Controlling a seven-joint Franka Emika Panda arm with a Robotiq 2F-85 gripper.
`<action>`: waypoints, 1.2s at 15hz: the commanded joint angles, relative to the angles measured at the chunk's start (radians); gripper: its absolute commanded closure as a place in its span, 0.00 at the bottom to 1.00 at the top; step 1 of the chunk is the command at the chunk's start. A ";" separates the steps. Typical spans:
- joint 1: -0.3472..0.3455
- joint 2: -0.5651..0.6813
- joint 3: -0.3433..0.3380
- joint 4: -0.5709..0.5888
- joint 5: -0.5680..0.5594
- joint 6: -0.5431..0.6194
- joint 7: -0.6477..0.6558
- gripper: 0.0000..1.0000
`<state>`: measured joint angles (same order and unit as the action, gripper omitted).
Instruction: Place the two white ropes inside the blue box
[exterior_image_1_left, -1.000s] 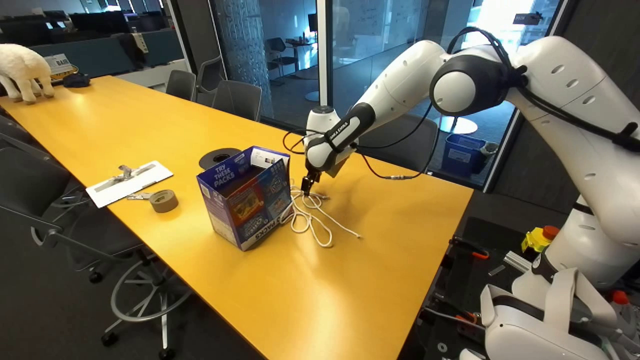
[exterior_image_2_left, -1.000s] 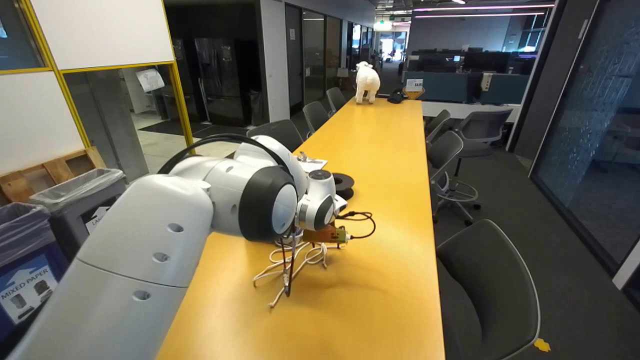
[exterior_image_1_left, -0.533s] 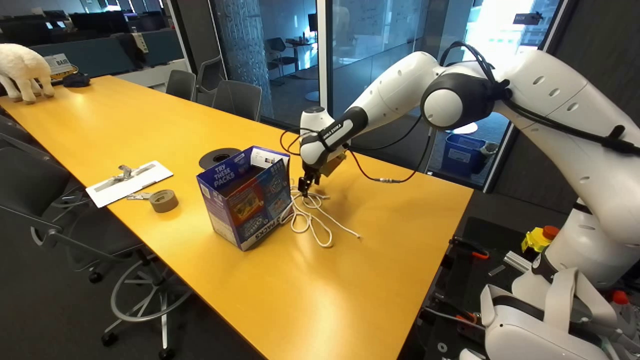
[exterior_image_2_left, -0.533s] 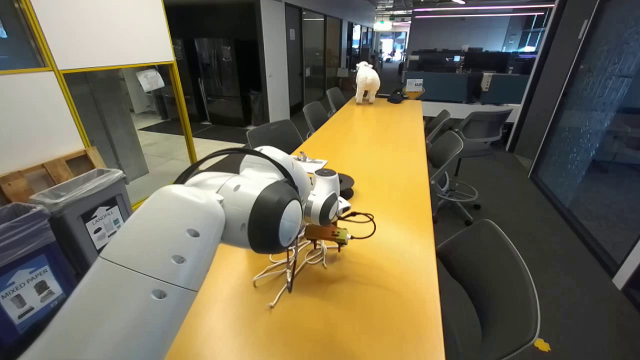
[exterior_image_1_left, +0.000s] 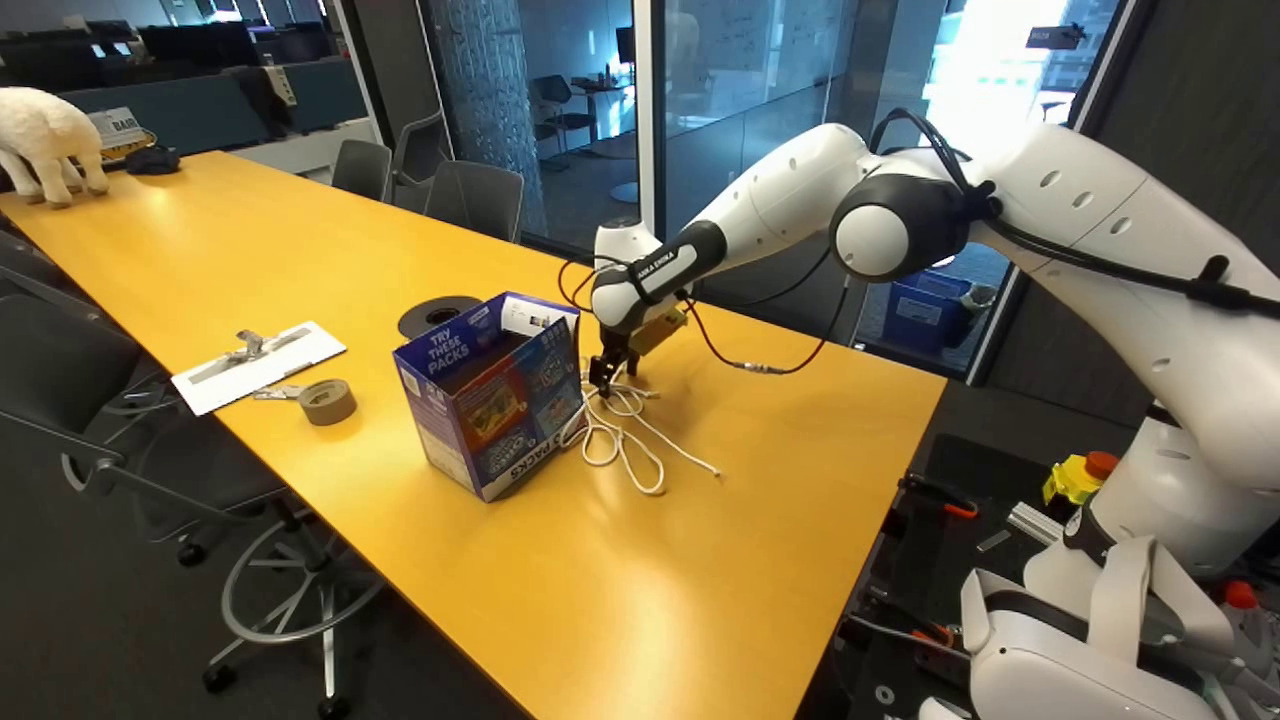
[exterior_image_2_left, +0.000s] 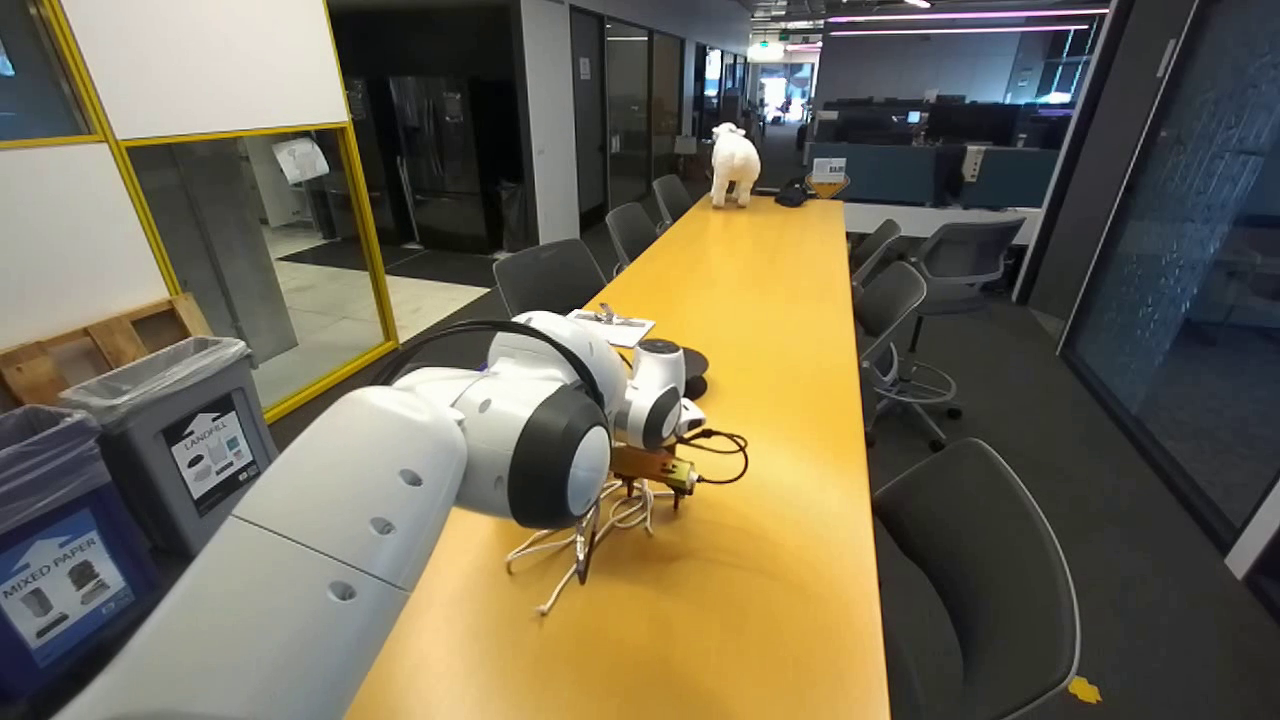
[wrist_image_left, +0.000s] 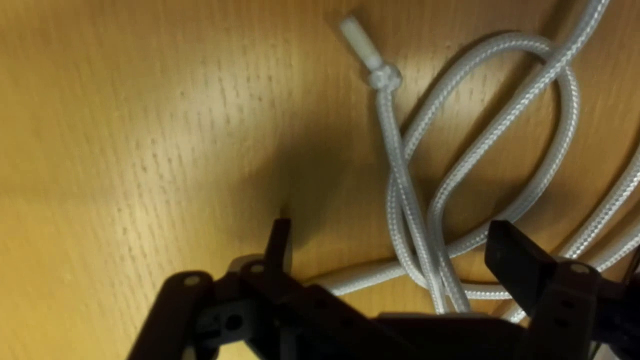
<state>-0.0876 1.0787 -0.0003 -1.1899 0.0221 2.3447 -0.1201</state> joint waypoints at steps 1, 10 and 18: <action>-0.005 0.056 0.011 0.104 0.026 -0.043 0.049 0.00; 0.011 0.085 -0.002 0.166 0.034 -0.083 0.155 0.00; 0.022 0.106 -0.010 0.206 0.031 -0.117 0.220 0.00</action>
<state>-0.0779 1.1493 0.0010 -1.0541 0.0424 2.2611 0.0723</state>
